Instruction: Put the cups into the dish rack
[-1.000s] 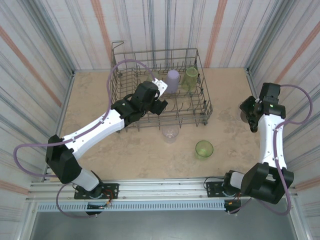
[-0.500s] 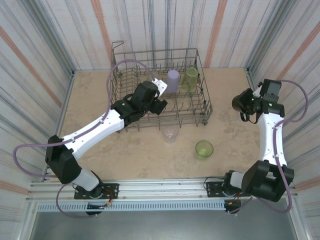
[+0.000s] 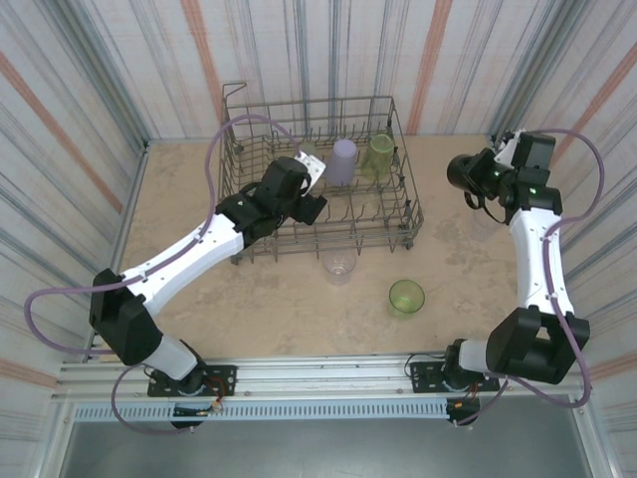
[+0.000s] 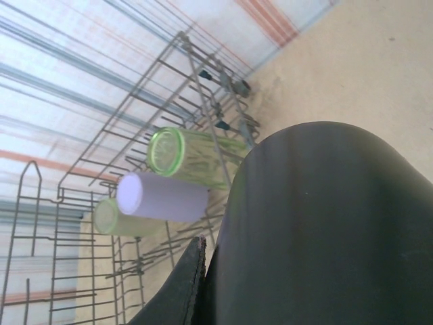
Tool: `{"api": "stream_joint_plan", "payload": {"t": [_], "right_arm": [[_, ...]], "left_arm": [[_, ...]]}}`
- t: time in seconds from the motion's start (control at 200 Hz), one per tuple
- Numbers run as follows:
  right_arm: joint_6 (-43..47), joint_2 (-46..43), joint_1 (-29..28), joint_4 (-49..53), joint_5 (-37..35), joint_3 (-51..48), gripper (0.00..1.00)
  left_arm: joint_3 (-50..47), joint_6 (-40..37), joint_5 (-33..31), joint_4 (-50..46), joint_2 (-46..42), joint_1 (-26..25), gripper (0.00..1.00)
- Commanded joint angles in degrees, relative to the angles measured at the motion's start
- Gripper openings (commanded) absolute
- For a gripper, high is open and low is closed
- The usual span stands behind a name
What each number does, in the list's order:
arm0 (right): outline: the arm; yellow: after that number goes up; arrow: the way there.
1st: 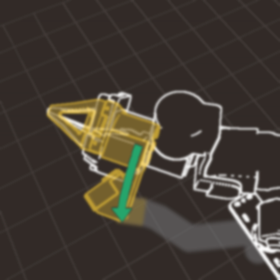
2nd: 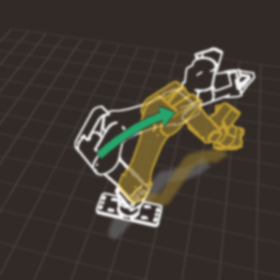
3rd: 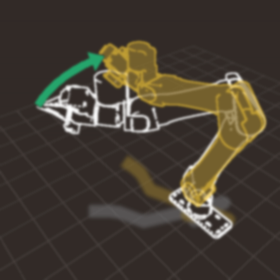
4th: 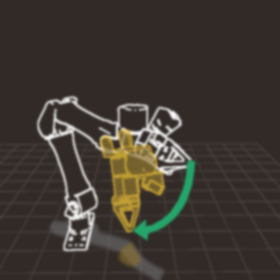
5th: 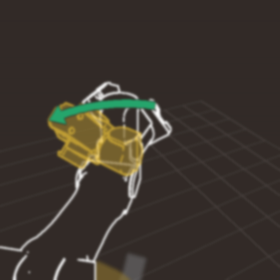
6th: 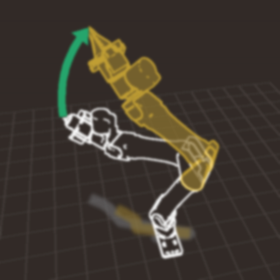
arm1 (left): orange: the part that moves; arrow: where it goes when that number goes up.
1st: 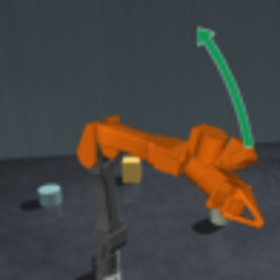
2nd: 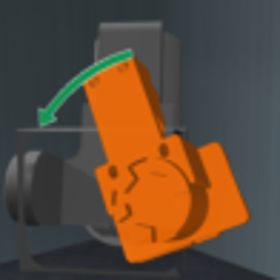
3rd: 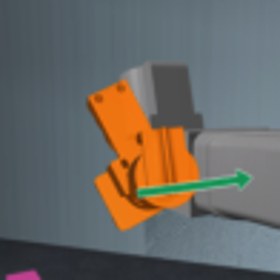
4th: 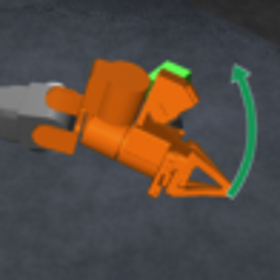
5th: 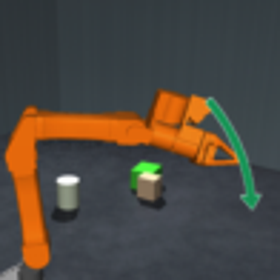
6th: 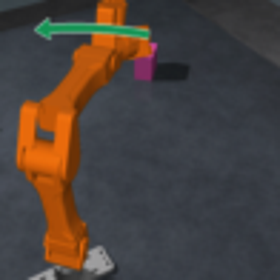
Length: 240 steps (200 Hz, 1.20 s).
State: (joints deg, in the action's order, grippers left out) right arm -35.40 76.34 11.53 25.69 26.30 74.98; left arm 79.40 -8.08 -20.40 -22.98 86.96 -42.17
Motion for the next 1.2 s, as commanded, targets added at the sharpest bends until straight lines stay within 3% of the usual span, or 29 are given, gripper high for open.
{"api": "stream_joint_plan", "payload": {"t": [0.0, 0.406, 0.656, 0.887, 1.197], "right_arm": [[1.72, 1.09, -1.86, -6.35, 3.0, 3.57, 0.0], [-3.79, 7.66, -6.31, -23.07, 13.85, 2.15, 0.0], [-5.05, 10.05, -8.58, -26.91, 18.12, 3.31, 0.0], [-10.03, 12.68, -9.95, -34.54, 22.7, 2.96, 0.0], [-13.72, 14.68, -14.01, -40.01, 23.47, 2.32, 0.0]], "left_arm": [[2.21, 2.23, 2.24, -1.48, -2.06, 1.18, 0.99], [4.62, 5.16, 5.02, -3.34, -1.19, 7.56, 0.99], [4.81, 19.02, 18.74, -7.07, -2.33, 18.53, 0.99], [8.73, 22.1, 19.5, -11.51, -2.19, 19.06, 0.99], [8.41, 26.84, 20.92, -11.84, -4.16, 19.06, 0.99]]}}
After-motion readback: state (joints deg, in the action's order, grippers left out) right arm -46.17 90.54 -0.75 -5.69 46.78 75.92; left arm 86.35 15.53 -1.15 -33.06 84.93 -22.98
